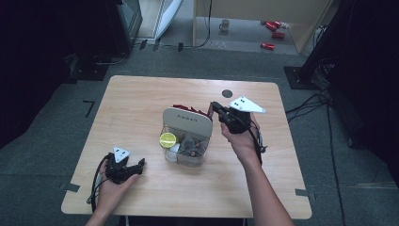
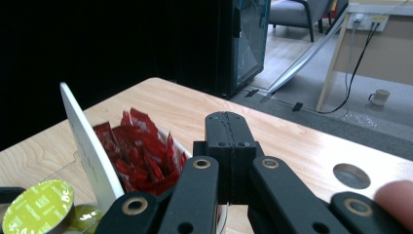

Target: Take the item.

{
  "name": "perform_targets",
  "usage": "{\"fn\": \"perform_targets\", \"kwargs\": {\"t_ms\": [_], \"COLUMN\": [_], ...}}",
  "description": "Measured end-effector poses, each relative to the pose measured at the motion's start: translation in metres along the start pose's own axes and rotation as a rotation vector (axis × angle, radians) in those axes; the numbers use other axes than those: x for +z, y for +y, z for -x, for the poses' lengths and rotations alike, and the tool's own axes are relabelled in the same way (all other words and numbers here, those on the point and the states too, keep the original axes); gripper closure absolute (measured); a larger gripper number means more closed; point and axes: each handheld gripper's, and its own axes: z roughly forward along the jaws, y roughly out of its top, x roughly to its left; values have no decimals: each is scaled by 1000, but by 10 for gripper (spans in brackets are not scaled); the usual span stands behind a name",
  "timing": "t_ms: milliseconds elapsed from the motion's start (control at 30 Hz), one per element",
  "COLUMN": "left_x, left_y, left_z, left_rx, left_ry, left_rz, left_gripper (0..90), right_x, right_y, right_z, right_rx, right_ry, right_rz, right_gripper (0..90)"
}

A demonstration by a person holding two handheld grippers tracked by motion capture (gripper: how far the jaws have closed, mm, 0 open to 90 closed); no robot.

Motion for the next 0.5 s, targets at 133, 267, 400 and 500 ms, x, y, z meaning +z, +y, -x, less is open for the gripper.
{"fn": "perform_targets", "kwargs": {"t_ms": [133,267,400,500], "left_x": [0,0,0,0], "left_y": [0,0,0,0], "left_z": [0,0,0,0], "left_rx": [-2,-2,-3,-3], "left_ry": [2,1,1,0], "left_rz": [1,0,1,1], "left_gripper": [256,256,256,256], "right_x": [-6,-15,-25,-31], "right_y": [11,25,40,49], "right_z": [2,6,11,15], "right_rx": [-5,6,6,-6], "right_ry": [-3,-6,-22,-38], "right_rz": [10,36,55,58], "right_gripper": [900,900,900,900]}}
